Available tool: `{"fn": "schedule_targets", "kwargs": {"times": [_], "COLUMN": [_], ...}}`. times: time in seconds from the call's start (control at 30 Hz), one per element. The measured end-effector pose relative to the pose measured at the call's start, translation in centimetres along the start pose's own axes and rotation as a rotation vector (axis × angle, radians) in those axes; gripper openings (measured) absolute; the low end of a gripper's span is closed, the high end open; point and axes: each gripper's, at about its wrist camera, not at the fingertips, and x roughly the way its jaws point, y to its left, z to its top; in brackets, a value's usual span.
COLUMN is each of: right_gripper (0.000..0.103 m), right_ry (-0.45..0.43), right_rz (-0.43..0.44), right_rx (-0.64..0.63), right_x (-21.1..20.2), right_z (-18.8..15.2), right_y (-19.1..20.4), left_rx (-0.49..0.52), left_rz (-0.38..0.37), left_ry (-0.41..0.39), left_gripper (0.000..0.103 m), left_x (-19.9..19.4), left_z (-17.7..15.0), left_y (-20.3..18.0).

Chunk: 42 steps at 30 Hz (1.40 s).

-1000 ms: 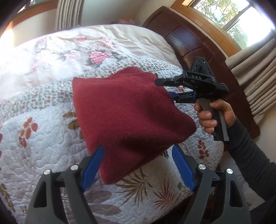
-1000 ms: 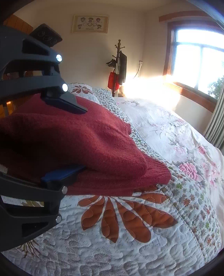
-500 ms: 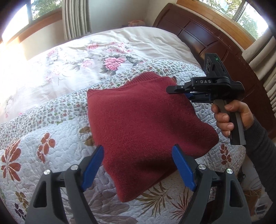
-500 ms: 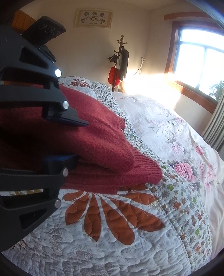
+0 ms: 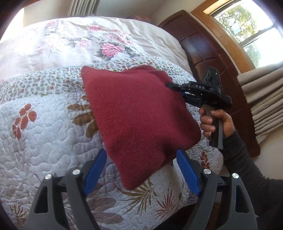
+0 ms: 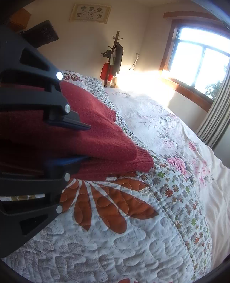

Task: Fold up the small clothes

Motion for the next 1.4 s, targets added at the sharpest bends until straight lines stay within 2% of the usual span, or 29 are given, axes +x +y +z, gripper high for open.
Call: {"fn": "schedule_targets", "kwargs": {"times": [0.13, 0.2, 0.27, 0.43, 0.47, 0.5, 0.63, 0.73, 0.87, 0.93, 0.97, 1.03, 1.13, 1.2, 1.27, 1.33, 1.4], "right_gripper": [0.033, 0.047, 0.051, 0.056, 0.044, 0.009, 0.007, 0.006, 0.007, 0.009, 0.014, 0.021, 0.023, 0.022, 0.023, 0.023, 0.020], "right_ry": [0.007, 0.031, 0.053, 0.108, 0.122, 0.137, 0.119, 0.105, 0.185, 0.207, 0.211, 0.173, 0.021, -0.041, 0.004, 0.051, 0.108], "right_rz": [0.036, 0.063, 0.081, 0.122, 0.116, 0.105, 0.125, 0.146, 0.092, 0.077, 0.084, 0.068, -0.021, 0.023, 0.100, 0.112, 0.126], "right_rx": [0.023, 0.046, 0.058, 0.060, 0.064, 0.054, -0.017, 0.007, 0.105, 0.103, 0.091, 0.052, -0.038, -0.110, -0.166, -0.213, -0.172], "right_x": [-2.9, -3.9, -4.3, -3.6, -3.1, -2.8, -5.0, -7.2, -3.8, -2.5, -2.5, -3.9, -7.9, -9.3, -7.7, -4.8, -1.5], "right_z": [-2.6, -4.5, -6.5, -10.1, -10.4, -10.5, -11.0, -12.1, -12.8, -12.9, -12.8, -12.5, -11.9, -11.5, -11.0, -10.7, -10.8], "right_y": [-0.4, -0.8, -0.8, -0.3, -0.3, 0.1, 2.7, 1.8, -3.0, -3.3, -2.8, -1.5, 1.0, 3.8, 6.4, 7.5, 6.0], "left_rx": [-0.013, 0.008, 0.042, 0.085, 0.089, 0.090, 0.089, 0.085, 0.040, 0.023, 0.007, 0.005, -0.014, -0.019, -0.009, 0.013, 0.021], "left_rz": [-0.062, -0.105, -0.146, -0.239, -0.239, -0.238, -0.264, -0.334, -0.356, -0.317, -0.293, -0.302, -0.325, -0.334, -0.330, -0.311, -0.296], "left_ry": [-0.051, -0.086, -0.106, -0.050, -0.031, -0.019, -0.004, 0.023, 0.157, 0.223, 0.242, 0.236, 0.213, 0.210, 0.209, 0.208, 0.206], "left_gripper": [0.081, 0.081, 0.081, 0.081, 0.081, 0.081, 0.081, 0.081, 0.081, 0.081, 0.080, 0.080, 0.079, 0.079, 0.079, 0.078, 0.074], "left_x": [-1.8, -2.5, -2.4, 0.3, 0.8, 1.2, 0.9, 0.7, 4.6, 7.3, 8.2, 8.5, 8.1, 8.4, 8.7, 9.0, 9.1], "left_z": [0.4, 1.2, 2.0, 4.0, 4.4, 4.7, 5.4, 5.0, 3.5, 2.4, 1.9, 1.1, 0.5, 0.3, 0.0, -0.3, -0.3], "left_y": [0.5, -0.1, -0.9, -2.2, -2.3, -2.3, -3.0, -3.2, -2.5, -1.2, -0.6, 0.1, 0.9, 1.3, 1.4, 1.3, 1.3]}}
